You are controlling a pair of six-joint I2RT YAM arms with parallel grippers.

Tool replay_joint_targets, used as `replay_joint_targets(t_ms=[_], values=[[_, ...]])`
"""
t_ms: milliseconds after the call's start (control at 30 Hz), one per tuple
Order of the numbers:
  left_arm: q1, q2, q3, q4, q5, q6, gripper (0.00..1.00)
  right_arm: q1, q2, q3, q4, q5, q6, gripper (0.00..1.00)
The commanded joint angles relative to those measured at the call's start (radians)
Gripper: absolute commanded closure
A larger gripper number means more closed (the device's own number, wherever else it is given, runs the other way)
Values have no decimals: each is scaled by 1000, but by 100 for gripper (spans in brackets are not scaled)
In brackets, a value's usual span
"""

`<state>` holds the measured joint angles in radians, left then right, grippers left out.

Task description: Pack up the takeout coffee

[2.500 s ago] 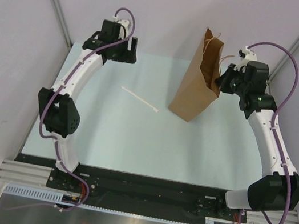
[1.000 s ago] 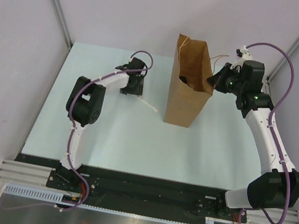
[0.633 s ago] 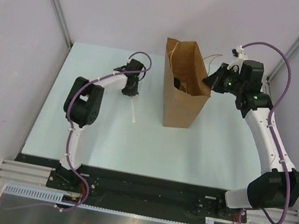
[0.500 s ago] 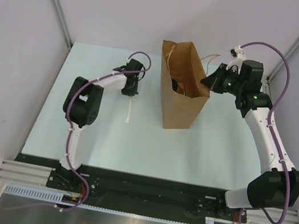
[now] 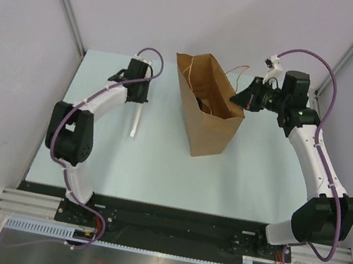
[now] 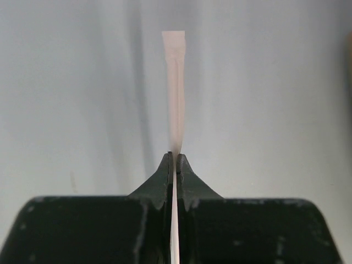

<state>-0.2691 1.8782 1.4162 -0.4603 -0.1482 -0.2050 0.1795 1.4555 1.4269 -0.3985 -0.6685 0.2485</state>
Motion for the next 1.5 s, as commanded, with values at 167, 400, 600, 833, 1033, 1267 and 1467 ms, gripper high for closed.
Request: replay_joint_targets(t_ms=[167,400,600,833,1033,1267,1467], values=[[65,-261,136,244,199,306,100,-21,46,72,21,-143,-28,100],[65,-278,309,420,491,415,100,-18,100,115,1,-172,-55,100],[56,-254,361,717,778,405,100,-15,141,155,-8,-174,-61,100],[-16,-122,535,897,1004,345,100,-12,177,198,-8,-149,-43,99],[-97,-36,624,951,1150,337,100,-2,206,230,10,-157,-46,100],[-127,-37,593,922,1236,354,100,0,243,260,32,-298,-48,100],[-133,-102,476,881,1297,361,100,6,272,296,20,-394,-48,100]])
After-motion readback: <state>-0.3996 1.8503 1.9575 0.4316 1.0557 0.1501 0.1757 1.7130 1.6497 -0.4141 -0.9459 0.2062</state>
